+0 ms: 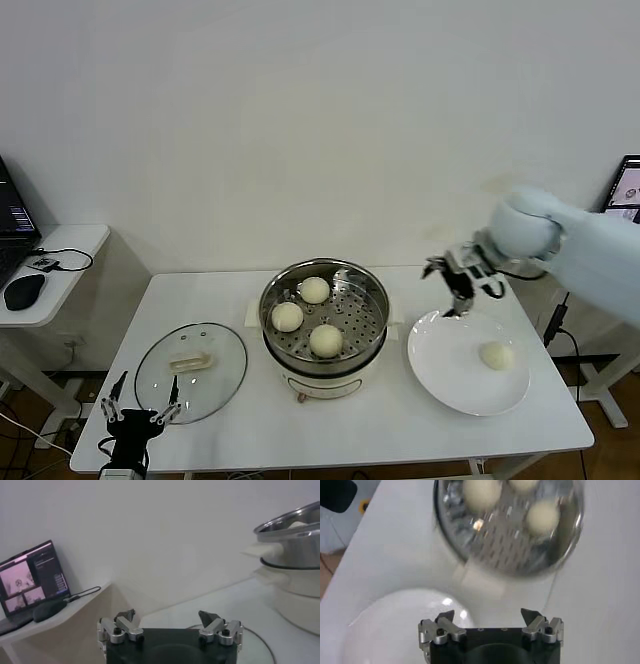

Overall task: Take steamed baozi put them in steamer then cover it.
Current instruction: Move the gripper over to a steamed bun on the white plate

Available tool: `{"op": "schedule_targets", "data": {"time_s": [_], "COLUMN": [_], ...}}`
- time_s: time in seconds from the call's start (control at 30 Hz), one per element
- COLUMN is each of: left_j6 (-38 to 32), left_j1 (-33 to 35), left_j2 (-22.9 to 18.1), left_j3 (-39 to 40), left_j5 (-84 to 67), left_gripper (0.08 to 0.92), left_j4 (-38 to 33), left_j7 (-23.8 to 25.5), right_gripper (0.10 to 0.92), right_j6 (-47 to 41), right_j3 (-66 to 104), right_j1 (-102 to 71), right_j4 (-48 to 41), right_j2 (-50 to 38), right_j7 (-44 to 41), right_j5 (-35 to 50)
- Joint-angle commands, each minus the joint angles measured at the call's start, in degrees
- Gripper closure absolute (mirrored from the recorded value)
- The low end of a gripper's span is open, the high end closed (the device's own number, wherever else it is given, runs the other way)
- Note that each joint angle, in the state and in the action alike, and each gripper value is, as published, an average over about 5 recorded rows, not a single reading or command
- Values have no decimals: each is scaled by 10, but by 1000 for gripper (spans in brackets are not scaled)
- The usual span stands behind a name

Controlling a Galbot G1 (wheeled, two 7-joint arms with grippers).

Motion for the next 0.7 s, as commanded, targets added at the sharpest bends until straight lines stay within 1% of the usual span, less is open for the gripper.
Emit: {"op": "schedule_targets", "data": {"time_s": [0.03,0.13,0.27,0.43,0.7], "left_j6": [-1,-1,-1,0,2], "left_j1": [4,6,8,9,12], "left_j2": [0,-2,-5,-8,-8], "left_j3": [1,0,3,3,-4], "left_j5": [3,5,9,10,9], "left_gripper": [177,177,177,177,177], "left_j4": [0,2,5,5,4], "left_j7": [0,0,-1,0,0], "right_gripper": [203,203,203,202,203], "right_j6": [32,46,61,68,66], "right_j3": [270,326,357,357,348], "right_j1": [-310,-374,-418,-420,-406], "right_j4": [-30,-55,-92,-140,-193], "right_j2": [-105,-93,-69,-32,19], "right_j7": [-9,-7,-3,2,9], "right_j5": [-90,-115,-143,-164,-189]}}
